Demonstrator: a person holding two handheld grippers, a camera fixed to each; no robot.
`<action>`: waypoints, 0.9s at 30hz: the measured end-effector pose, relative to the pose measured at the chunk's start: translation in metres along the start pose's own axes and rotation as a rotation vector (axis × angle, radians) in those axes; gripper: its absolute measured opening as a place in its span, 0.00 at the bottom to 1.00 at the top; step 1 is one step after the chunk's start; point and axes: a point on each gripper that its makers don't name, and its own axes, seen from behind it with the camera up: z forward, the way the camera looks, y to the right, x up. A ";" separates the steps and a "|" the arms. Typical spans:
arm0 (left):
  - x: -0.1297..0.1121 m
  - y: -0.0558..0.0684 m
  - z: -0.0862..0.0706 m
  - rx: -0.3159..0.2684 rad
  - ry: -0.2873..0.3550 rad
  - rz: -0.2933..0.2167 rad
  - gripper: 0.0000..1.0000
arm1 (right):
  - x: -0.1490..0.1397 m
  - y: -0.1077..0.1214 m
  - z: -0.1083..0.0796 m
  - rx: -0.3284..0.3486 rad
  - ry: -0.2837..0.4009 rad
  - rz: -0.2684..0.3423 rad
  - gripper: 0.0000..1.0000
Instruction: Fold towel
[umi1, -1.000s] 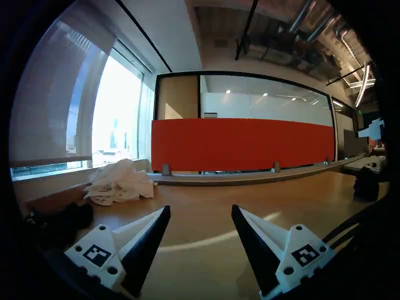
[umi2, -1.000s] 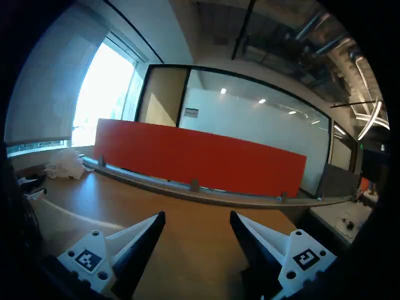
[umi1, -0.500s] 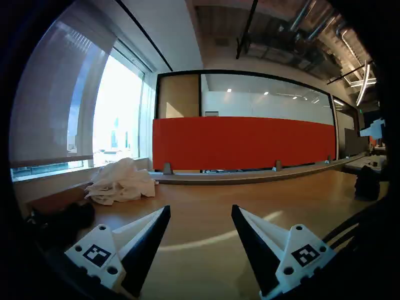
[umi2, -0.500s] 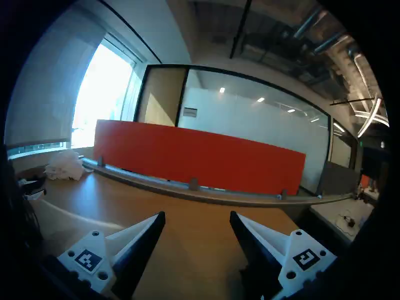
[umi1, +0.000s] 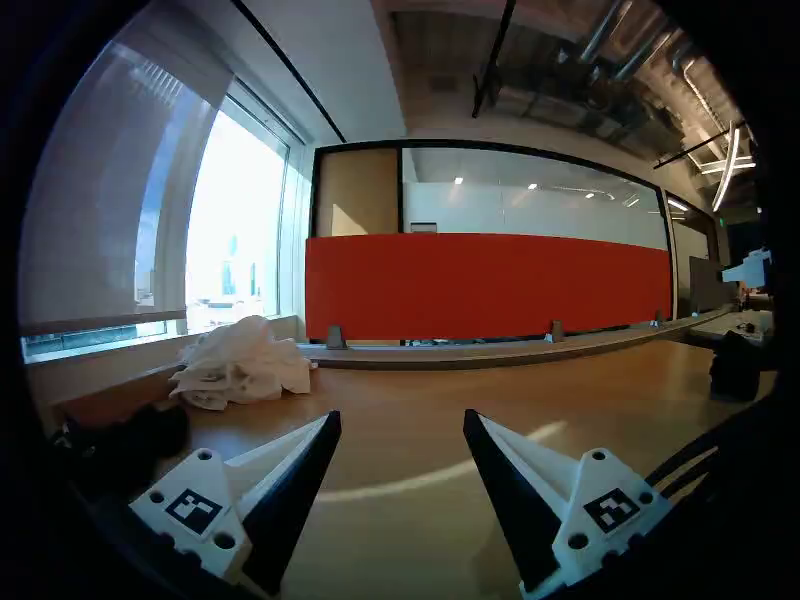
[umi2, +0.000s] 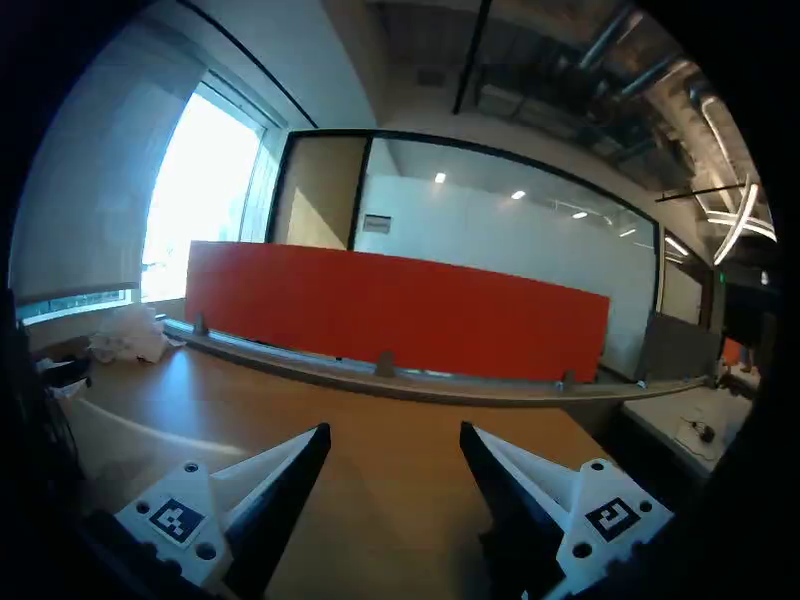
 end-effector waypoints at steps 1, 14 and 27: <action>0.000 0.000 0.000 0.000 0.000 0.000 0.91 | -0.002 0.003 0.000 -0.004 0.001 0.008 1.00; -0.001 0.001 0.000 0.000 0.000 0.000 0.91 | -0.032 0.031 0.004 -0.034 0.023 0.078 1.00; -0.002 0.001 0.000 0.000 0.000 0.000 0.91 | -0.090 0.042 0.005 -0.043 0.012 0.096 1.00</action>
